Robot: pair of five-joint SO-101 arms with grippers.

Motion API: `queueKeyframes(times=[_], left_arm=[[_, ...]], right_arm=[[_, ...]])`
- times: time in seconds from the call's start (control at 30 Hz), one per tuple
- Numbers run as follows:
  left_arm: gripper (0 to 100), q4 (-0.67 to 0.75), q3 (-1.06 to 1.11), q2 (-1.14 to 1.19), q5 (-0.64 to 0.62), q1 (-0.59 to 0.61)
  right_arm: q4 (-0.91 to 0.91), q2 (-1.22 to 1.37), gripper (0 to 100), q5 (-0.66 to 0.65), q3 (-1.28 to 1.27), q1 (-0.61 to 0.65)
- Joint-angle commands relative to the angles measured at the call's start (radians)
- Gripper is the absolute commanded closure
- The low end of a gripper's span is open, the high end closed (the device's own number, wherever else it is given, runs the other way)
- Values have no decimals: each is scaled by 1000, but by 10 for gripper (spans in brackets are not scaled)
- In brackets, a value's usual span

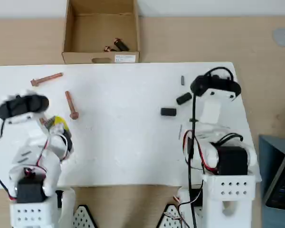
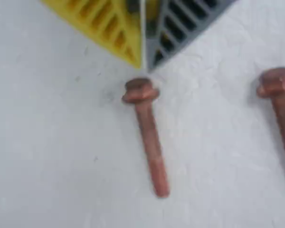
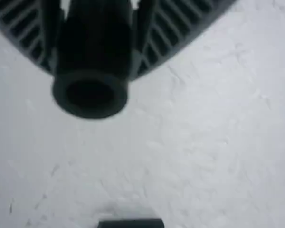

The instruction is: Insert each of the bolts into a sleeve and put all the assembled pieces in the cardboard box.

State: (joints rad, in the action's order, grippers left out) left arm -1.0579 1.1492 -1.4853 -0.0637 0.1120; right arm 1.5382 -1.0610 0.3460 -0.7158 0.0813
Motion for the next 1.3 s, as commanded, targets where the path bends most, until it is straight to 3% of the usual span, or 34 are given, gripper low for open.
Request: queueKeyframes(times=[0.0,0.2,0.6,0.9,1.07,1.27], left_arm=[[995,-3,-255,223,-75,37],[995,-8,-551,651,-209,89],[995,-186,-1105,1310,-534,161],[995,-439,-1585,1773,-712,186],[992,-531,-1881,1998,-747,187],[836,-617,-2174,2219,-761,187]], right_arm=[[-28,-45,989,12,-13,-13],[-28,-88,989,14,-39,-13],[-112,-242,989,14,-196,-15],[-169,-341,989,14,-288,-13],[-164,-378,989,14,-292,-12],[-164,-386,989,14,-306,-8]])
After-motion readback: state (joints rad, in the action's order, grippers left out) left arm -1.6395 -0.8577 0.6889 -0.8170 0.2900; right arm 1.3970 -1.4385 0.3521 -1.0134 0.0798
